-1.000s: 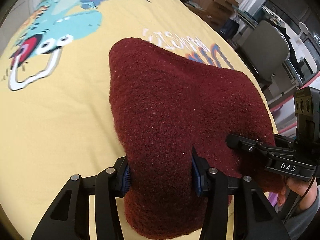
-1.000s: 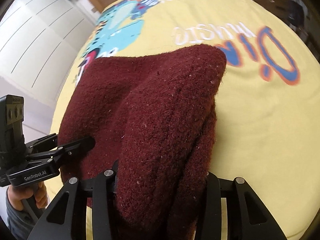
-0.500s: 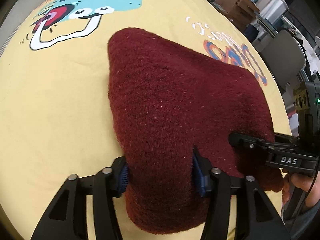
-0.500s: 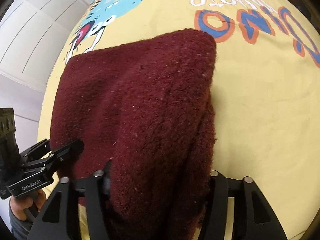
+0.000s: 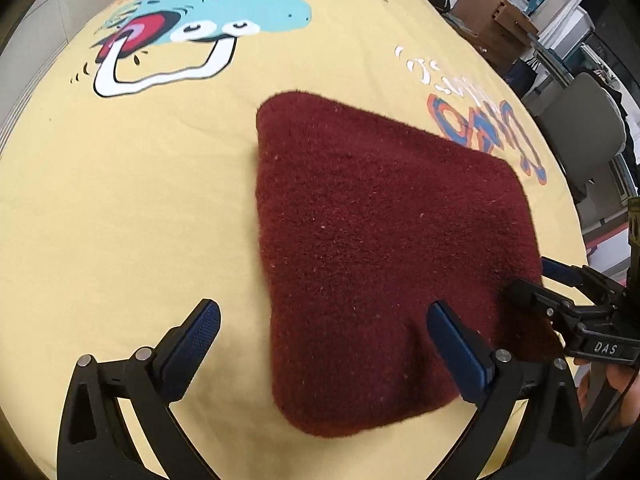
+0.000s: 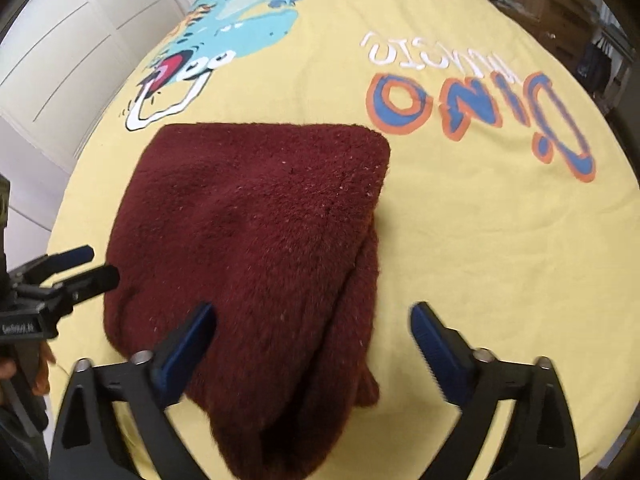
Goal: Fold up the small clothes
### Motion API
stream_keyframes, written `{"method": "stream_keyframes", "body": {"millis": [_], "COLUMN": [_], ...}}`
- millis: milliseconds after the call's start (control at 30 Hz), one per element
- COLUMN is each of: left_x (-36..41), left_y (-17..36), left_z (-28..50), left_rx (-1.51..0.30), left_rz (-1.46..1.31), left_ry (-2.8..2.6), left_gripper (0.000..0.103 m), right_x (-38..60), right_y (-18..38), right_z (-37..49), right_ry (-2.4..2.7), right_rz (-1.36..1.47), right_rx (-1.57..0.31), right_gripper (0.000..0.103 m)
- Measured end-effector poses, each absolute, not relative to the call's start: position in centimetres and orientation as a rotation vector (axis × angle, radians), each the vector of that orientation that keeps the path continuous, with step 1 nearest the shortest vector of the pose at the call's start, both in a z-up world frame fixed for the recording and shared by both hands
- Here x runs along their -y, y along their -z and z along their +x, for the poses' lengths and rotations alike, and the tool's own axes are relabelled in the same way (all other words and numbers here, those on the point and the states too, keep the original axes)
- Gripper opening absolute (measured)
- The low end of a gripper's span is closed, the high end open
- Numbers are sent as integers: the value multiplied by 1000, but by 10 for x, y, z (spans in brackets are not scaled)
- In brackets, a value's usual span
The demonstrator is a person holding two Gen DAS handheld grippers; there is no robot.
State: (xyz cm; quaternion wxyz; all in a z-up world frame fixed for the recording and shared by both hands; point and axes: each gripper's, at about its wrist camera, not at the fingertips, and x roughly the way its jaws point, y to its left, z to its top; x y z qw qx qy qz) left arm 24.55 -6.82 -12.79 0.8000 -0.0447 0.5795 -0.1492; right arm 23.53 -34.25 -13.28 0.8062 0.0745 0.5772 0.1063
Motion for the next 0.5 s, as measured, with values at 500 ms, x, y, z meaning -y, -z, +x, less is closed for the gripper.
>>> {"method": "stream_keyframes", "body": {"millis": [500], "left_x": [74], "left_y": [172], "left_z": [246], "left_rx": [-1270], "left_rz": [-50], "left_ry": [277], "left_gripper": [102], "right_x": [378], "right_y": [173], "right_z": [217], "right_ry": [-118], "right_rz": [170], "right_rx": [-1222], "right_gripper": [103]}}
